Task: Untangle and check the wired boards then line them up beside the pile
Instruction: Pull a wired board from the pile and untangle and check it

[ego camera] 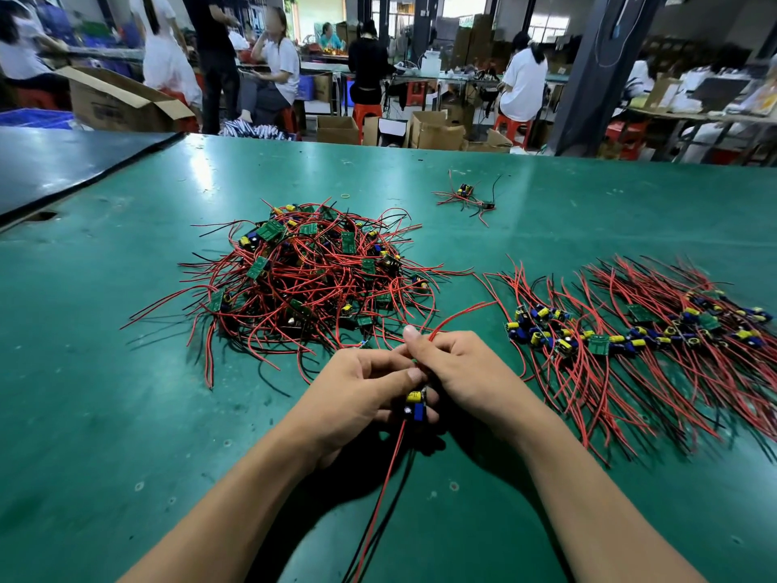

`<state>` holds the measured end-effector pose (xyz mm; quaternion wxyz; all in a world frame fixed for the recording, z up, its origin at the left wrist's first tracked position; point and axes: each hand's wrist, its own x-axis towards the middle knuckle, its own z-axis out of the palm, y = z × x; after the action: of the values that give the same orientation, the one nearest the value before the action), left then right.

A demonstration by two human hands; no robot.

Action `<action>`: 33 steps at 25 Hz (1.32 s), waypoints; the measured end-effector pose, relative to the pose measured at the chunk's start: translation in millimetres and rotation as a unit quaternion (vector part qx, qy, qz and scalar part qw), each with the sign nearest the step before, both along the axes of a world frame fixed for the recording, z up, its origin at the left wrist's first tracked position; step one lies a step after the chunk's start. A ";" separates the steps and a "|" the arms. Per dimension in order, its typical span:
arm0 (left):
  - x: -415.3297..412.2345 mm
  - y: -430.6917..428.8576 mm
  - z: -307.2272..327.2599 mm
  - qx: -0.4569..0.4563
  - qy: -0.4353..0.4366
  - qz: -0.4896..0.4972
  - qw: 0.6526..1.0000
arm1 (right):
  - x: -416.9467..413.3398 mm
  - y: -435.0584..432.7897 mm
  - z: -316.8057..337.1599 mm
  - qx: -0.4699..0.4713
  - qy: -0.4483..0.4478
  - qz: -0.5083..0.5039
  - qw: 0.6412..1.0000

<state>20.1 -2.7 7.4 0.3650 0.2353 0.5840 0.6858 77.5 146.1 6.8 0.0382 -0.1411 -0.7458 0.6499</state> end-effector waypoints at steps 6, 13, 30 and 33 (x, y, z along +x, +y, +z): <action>1.7 -2.0 2.9 -0.009 -0.022 -0.037 0.999 | 2.7 26.0 -1.9 0.082 -0.003 -0.056 0.995; 2.7 -0.8 6.5 -0.051 0.045 -0.063 0.996 | -1.9 23.6 7.5 -0.261 -0.015 -0.101 0.960; 3.7 4.3 5.0 -0.024 -0.017 0.042 0.999 | -0.8 -5.5 -3.2 -0.125 -0.013 0.034 0.991; 2.5 3.6 5.1 0.003 -0.056 0.028 0.998 | 3.4 3.0 -0.6 -0.165 -0.002 0.089 0.982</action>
<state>22.6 0.9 12.5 0.3774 0.1810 0.5672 0.7093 80.8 149.1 6.2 -0.0447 -0.0798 -0.6379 0.7647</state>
